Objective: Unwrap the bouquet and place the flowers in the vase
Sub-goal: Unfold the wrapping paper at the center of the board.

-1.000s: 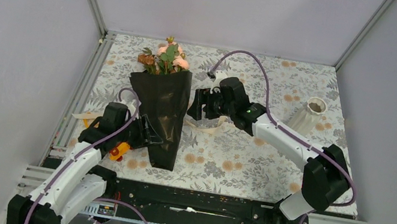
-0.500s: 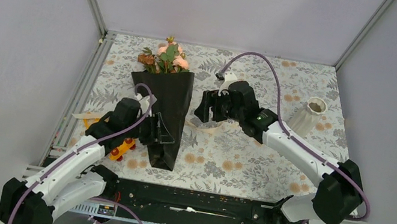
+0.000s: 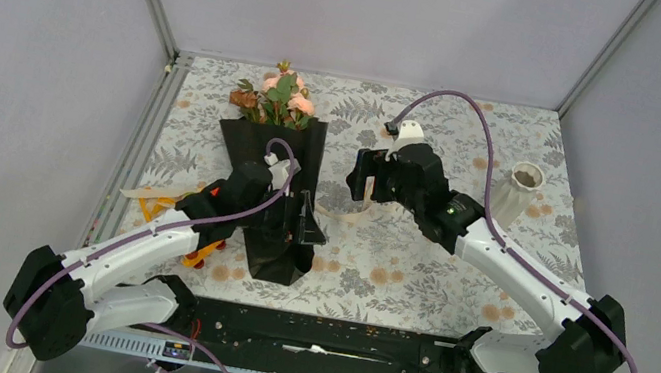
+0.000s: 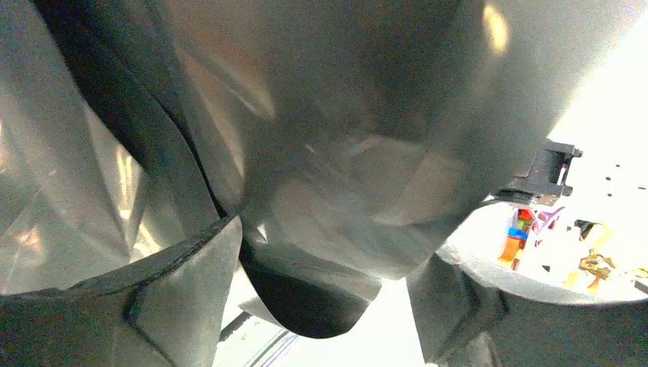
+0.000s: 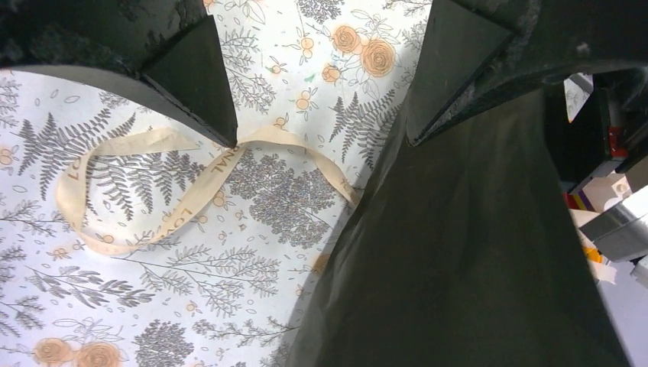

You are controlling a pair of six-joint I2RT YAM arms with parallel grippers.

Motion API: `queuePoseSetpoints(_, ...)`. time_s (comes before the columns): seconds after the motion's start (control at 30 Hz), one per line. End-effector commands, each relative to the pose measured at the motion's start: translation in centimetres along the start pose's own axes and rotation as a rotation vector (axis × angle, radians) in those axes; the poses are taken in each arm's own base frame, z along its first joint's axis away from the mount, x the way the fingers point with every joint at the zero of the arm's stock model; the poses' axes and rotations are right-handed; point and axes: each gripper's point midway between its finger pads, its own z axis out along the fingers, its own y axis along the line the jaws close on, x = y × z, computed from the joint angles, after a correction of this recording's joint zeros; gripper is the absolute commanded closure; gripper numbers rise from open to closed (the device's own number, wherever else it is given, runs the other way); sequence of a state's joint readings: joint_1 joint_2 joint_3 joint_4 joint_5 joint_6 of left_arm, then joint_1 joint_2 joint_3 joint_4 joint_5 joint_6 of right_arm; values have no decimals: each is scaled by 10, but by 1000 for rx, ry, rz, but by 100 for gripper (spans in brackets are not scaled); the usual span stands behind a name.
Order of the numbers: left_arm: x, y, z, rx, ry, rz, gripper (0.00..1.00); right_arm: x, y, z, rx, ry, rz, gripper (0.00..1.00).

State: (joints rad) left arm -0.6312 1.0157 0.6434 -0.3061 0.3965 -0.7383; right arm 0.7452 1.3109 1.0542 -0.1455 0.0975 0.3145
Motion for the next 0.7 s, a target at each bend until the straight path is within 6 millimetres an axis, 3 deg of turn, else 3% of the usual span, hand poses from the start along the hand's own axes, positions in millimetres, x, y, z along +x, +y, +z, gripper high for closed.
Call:
queuePoseSetpoints(0.0,-25,-35,6,92,-88,85,19,-16,-14,-14,69,-76,0,12)
queuePoseSetpoints(0.2,-29,-49,4,119,-104,157,6,-35,-13,-37,67,-139,-8,10)
queuePoseSetpoints(0.4,-57,-58,-31,100,-304,247,1,-61,-4,-64,33,-198,-8,5)
queuePoseSetpoints(0.53,-65,-59,-43,72,-341,273,1,-69,17,-73,-69,-191,-26,5)
queuePoseSetpoints(0.67,-69,-35,-39,-21,-340,211,1,-64,56,-75,-272,-108,-53,8)
